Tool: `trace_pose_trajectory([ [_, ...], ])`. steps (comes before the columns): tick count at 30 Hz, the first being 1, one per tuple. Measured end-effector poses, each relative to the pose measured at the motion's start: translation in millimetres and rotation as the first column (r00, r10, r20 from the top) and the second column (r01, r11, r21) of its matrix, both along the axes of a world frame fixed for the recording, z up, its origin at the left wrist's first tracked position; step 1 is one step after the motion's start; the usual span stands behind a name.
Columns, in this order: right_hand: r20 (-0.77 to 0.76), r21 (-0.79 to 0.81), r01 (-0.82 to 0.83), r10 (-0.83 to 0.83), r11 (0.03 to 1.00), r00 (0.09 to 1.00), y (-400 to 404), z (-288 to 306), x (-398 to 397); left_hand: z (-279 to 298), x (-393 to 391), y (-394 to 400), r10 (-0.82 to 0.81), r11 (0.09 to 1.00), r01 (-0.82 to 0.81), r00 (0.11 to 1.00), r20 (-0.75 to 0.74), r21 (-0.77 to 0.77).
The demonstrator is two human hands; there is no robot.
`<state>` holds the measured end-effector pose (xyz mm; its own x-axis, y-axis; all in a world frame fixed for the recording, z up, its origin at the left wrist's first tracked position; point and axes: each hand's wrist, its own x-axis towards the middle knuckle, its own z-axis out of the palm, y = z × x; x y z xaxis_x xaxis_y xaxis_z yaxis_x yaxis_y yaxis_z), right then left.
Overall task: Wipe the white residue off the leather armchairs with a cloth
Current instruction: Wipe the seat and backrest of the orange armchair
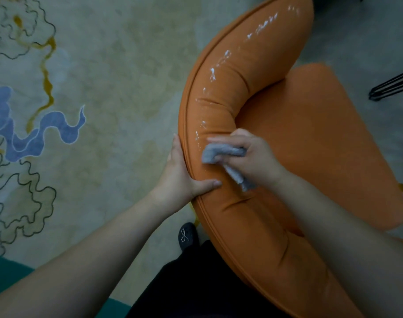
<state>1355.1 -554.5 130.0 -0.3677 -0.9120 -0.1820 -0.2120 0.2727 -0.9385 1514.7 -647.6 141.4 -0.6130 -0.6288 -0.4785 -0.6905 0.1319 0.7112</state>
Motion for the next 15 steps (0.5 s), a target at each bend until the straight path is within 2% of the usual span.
trace_pose_trajectory([
  [2, -0.025, -0.030, -0.141, 0.140, 0.990, 0.990, -1.3, -0.9, 13.9, 0.1, 0.2, -1.3, 0.004, 1.000, -0.004, 1.000, -0.010, 0.013],
  [3, -0.041, -0.013, -0.159, 0.158, 0.987, 0.987, -1.2, -1.8, 11.8, 0.6, 0.8, -1.8, 0.002, 1.000, -0.002, 1.000, -0.009, 0.018],
  [7, -0.053, 0.095, -0.040, 0.045, 0.995, 0.998, 0.9, -2.6, -19.3, 2.4, 1.2, -4.7, -0.018, 1.000, 0.018, 1.000, 0.005, 0.022],
  [10, -0.009, 0.013, -0.097, 0.097, 0.995, 0.995, -7.5, -1.0, -6.5, -0.6, -1.2, -9.6, -0.011, 1.000, 0.011, 1.000, 0.000, 0.011],
  [12, -0.034, -0.050, -0.141, 0.139, 0.989, 0.990, -12.3, -2.3, 5.1, -2.4, -3.9, -12.9, -0.005, 1.000, 0.005, 1.000, 0.004, 0.002],
  [15, -0.020, -0.021, 0.033, -0.033, 0.999, 0.999, -18.7, -6.5, -4.2, -4.1, -7.2, -17.7, -0.009, 1.000, 0.009, 1.000, 0.007, 0.005],
])
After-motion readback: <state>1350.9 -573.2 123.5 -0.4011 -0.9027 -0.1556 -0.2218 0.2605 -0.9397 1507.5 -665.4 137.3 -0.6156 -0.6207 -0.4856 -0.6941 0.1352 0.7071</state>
